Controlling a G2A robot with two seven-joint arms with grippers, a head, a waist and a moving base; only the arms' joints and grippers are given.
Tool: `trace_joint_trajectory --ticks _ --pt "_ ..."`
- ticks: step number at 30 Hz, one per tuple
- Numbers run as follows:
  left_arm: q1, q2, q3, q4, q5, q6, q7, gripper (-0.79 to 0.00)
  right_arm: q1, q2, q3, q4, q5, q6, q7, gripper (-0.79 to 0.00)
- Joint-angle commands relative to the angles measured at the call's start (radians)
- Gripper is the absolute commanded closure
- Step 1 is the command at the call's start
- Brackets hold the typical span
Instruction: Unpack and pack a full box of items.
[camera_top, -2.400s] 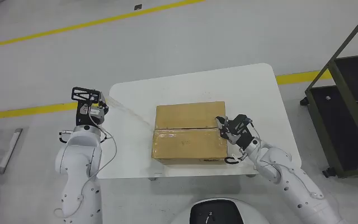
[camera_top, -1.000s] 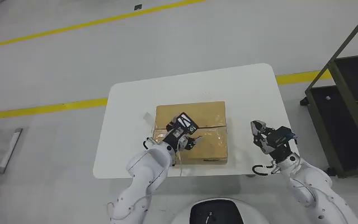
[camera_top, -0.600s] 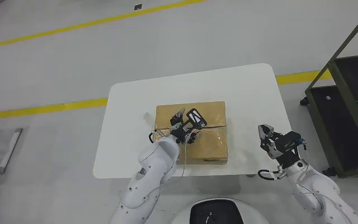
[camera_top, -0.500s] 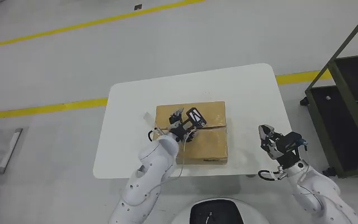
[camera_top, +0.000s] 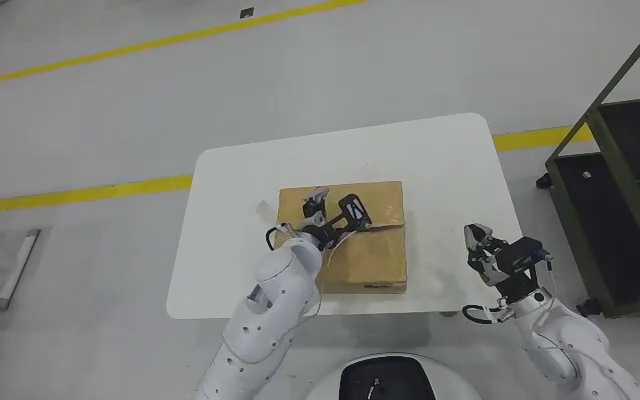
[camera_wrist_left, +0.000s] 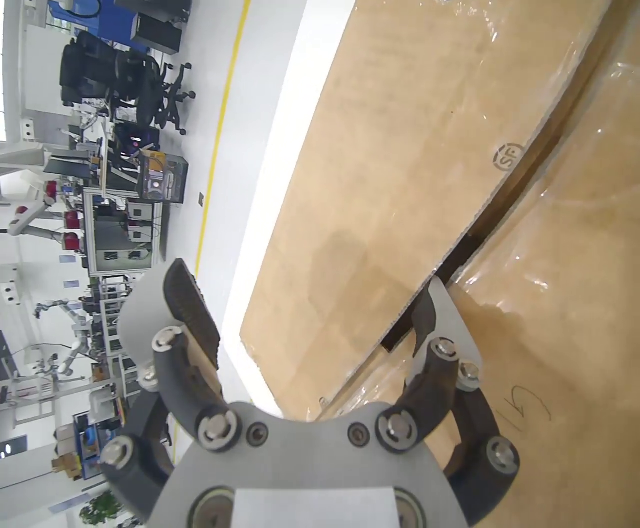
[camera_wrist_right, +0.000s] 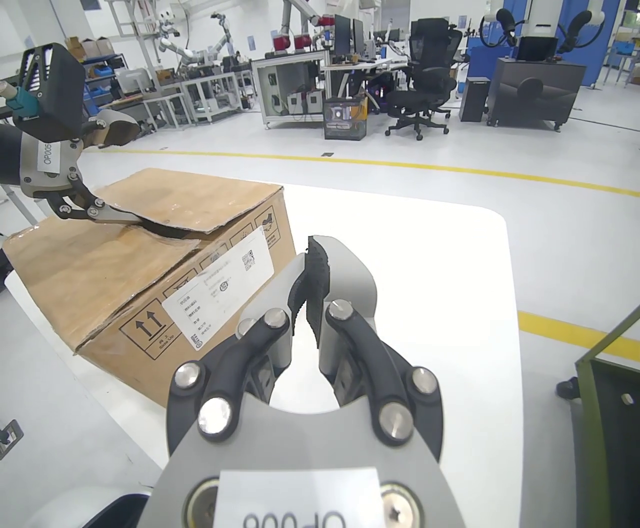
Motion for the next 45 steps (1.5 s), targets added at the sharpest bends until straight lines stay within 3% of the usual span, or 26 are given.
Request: trace_joint_trajectory --ticks 1,4,8,9,14,21,22,24,25,26,27,28,45 --pt "0.003 0.001 0.008 0.016 0.043 0.011 0.025 -0.785 0.003 0.000 -0.002 0.001 0.000 0.001 0.000 0.000" --pt "0.010 0.000 0.008 0.024 0.066 0.038 0.054 -0.785 0.006 0.000 -0.005 0.002 0.001 0.001 0.000 0.000" --pt "0.019 0.001 0.011 0.027 0.114 0.067 0.090 -0.625 0.011 -0.001 -0.010 0.009 0.003 -0.001 0.000 0.000" --pt "0.023 0.001 0.011 0.028 0.123 0.072 0.098 -0.628 0.013 -0.001 -0.012 0.010 0.003 -0.002 0.000 0.000" --pt "0.048 0.003 0.012 0.022 0.146 0.049 0.102 -0.785 0.020 -0.002 -0.019 0.014 0.005 -0.004 -0.001 0.000" --pt "0.053 0.000 0.004 0.015 0.156 0.046 0.110 -0.785 0.024 -0.002 -0.023 0.018 0.005 -0.006 -0.003 0.000" --pt "0.049 -0.002 0.004 0.019 0.157 0.048 0.112 -0.757 0.025 -0.002 -0.023 0.018 0.005 -0.006 -0.003 0.000" --pt "0.042 -0.004 0.002 0.024 0.151 0.059 0.117 -0.582 0.025 -0.001 -0.023 0.018 0.005 -0.006 -0.003 0.000" --pt "0.039 -0.006 0.000 0.024 0.145 0.066 0.122 -0.369 0.025 -0.001 -0.022 0.018 0.006 -0.006 -0.003 0.000" --pt "0.037 -0.007 -0.001 0.026 0.143 0.071 0.127 -0.323 0.025 -0.001 -0.022 0.017 0.008 -0.007 -0.004 0.000" --pt "0.034 -0.008 -0.002 0.028 0.139 0.071 0.135 -0.200 0.025 -0.001 -0.022 0.017 0.008 -0.007 -0.004 0.000" --pt "0.034 -0.009 -0.004 0.030 0.130 0.072 0.141 0.000 0.024 -0.001 -0.021 0.018 0.009 -0.006 -0.004 0.000" --pt "0.057 -0.014 -0.033 0.008 0.109 0.060 0.177 0.000 0.023 0.000 -0.019 0.014 0.013 -0.008 0.000 0.000"
